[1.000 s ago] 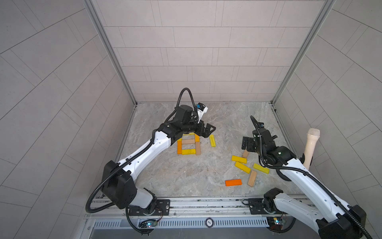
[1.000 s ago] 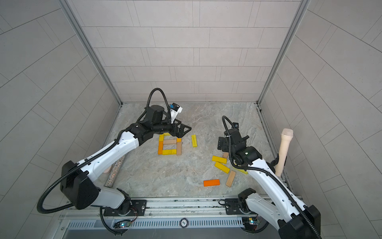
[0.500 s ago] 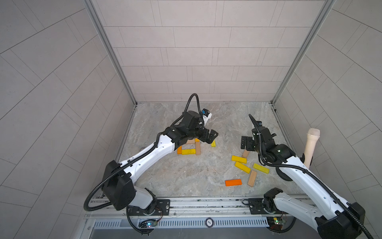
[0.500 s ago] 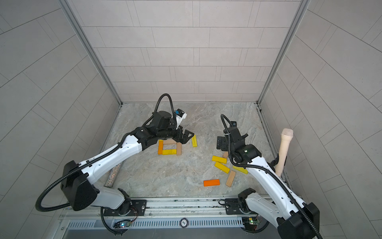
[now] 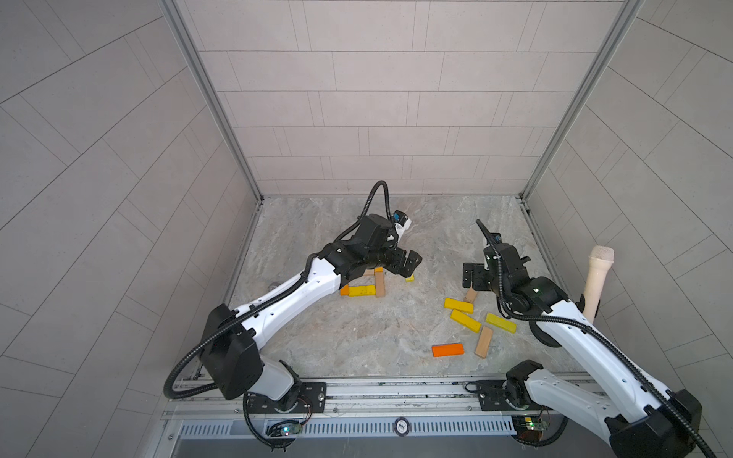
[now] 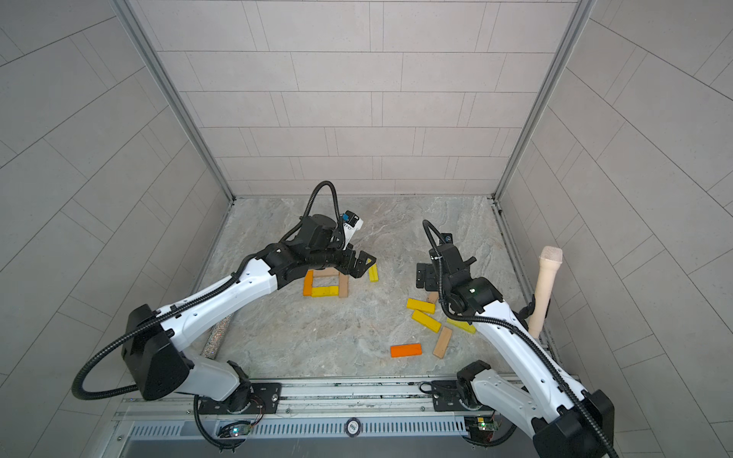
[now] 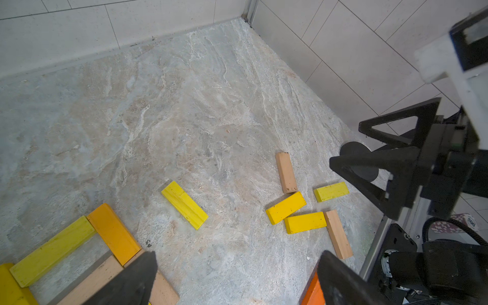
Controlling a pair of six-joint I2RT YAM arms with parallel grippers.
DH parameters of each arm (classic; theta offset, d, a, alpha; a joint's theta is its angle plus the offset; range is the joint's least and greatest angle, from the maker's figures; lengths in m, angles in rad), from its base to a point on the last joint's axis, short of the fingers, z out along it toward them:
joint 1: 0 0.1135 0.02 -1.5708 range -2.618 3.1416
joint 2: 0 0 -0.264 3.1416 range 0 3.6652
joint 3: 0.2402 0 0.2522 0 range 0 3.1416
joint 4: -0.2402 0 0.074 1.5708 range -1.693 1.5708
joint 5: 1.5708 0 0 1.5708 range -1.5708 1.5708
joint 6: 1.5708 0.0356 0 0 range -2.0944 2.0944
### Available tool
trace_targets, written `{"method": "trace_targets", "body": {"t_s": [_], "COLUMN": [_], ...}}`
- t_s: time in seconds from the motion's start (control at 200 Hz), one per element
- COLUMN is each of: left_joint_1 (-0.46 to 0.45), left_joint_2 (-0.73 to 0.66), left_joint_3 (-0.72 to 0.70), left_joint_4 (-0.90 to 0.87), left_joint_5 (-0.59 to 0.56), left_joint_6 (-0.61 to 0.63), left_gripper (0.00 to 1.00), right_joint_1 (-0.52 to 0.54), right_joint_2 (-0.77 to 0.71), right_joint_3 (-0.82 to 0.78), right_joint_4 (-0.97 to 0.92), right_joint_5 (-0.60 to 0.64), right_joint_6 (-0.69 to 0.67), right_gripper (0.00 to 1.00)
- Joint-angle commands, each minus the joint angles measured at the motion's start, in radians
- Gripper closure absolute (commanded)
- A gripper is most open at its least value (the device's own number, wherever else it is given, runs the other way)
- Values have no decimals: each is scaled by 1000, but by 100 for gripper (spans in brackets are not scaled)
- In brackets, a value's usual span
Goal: Assemble the number 8 with building blocks
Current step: Assemble the building block at the center of the board.
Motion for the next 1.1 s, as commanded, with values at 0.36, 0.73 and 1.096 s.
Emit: {"method": "trace_targets", "body": {"t_s": [0.36,0.73,1.096], "left_joint_1": [-9,-9,-7], "left_joint_2": [14,20,1], "left_joint_3": [40,40,45], "left_joint_4": [-25,-29,-61], "left_joint_5": [-16,-17,-34], "left_joint_6": [9,20,79], "left_gripper": [0,0,0], "right_joint_1": [5,6,13], "right_joint_2": [34,32,19], "right_joint_3": [54,60,62], "right_joint_4": [-41,-34,-11], "right_joint_5": [20,9,-7], "right_joint_6": [-6,-27,-63], "right_gripper": [2,4,2]}}
